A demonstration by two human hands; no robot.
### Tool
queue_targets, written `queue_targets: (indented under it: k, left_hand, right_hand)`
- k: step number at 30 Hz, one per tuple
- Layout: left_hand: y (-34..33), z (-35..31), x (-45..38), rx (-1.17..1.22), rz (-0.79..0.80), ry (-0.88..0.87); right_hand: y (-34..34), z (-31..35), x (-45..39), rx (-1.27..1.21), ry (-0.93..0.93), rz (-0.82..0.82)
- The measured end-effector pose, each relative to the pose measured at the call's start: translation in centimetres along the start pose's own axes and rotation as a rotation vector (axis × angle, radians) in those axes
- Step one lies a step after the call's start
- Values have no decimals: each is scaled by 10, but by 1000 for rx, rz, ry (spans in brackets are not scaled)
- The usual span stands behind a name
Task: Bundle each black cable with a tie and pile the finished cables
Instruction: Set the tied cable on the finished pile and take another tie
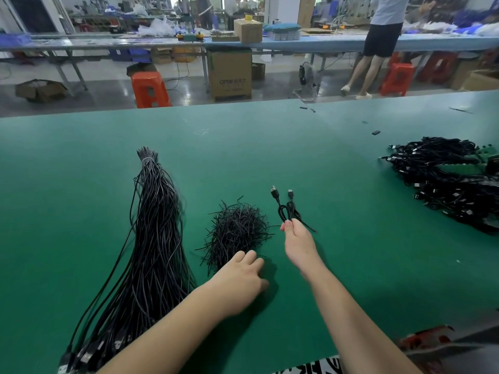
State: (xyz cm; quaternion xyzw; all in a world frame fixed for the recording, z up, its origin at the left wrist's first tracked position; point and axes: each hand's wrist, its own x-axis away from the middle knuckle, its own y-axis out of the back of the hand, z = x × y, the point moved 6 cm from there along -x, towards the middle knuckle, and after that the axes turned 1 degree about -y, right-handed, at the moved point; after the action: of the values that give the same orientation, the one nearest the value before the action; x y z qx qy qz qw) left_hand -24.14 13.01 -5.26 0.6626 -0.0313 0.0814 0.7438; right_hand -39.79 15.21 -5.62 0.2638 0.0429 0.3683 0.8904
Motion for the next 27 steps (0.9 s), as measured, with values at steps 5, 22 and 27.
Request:
queue_targets:
  k: [5,22,27]
  left_hand:
    - [-3,3,3,14,49,29]
    - [34,37,29,553,-608,516]
    - [23,90,48,1251,-762,971]
  right_hand:
    - [-4,2,0,7,4,16]
    - [-12,10,5,-239,-34,66]
    - [-26,34,22,-281,157,212]
